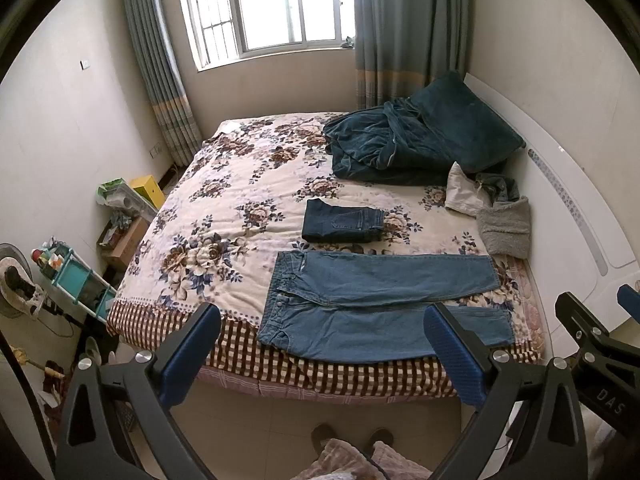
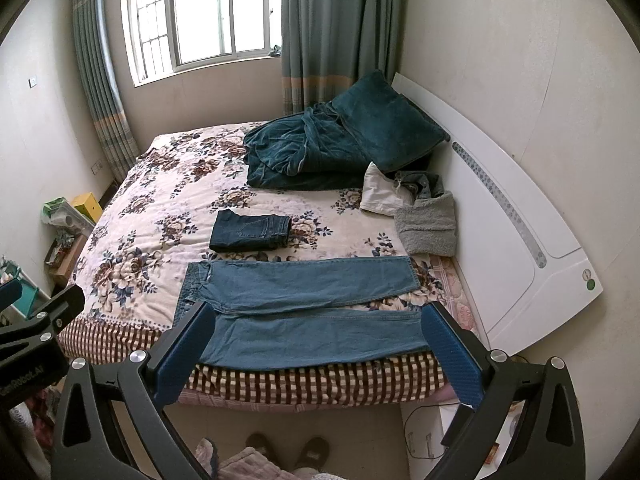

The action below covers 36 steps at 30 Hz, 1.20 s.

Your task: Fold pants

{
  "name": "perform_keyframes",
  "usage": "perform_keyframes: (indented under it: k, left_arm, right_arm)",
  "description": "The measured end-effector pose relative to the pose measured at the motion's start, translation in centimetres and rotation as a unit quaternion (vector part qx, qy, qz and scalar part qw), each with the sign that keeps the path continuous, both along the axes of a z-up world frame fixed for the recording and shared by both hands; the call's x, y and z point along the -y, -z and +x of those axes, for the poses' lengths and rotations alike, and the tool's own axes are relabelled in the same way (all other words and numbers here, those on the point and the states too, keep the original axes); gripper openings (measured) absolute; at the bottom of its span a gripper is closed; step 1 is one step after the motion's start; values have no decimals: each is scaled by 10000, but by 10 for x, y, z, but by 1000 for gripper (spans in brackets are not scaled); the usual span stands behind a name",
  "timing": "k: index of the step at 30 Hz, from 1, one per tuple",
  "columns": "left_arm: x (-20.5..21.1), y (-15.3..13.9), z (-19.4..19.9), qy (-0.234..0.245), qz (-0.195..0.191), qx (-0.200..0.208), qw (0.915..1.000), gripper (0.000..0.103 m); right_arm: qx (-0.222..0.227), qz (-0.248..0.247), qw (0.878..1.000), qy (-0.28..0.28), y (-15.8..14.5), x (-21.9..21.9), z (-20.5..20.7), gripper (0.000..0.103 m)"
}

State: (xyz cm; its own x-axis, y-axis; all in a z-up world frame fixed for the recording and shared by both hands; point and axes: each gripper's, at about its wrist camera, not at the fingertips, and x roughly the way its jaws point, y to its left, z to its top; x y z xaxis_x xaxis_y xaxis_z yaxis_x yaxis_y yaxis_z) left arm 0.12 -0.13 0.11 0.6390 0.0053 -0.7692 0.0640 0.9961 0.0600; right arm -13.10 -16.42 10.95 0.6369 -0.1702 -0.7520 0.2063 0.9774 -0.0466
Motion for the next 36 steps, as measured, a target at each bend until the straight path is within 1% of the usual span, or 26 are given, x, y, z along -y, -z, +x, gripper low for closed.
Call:
perform_keyframes:
  k: [8,9,36]
  left_arm:
    - [1,-2,1,5,-18,-15,10000,103]
    - [3,-6,3,6,-18,-16,10000,103]
    - [6,-8,5,23,-31,-33,10000,103]
  right_arm:
    - [-5,0,10000,1,1,1,0,103]
    - [2,4,10000,9,1,2,0,103]
    - [12,24,10000,20,-1,5,2,103]
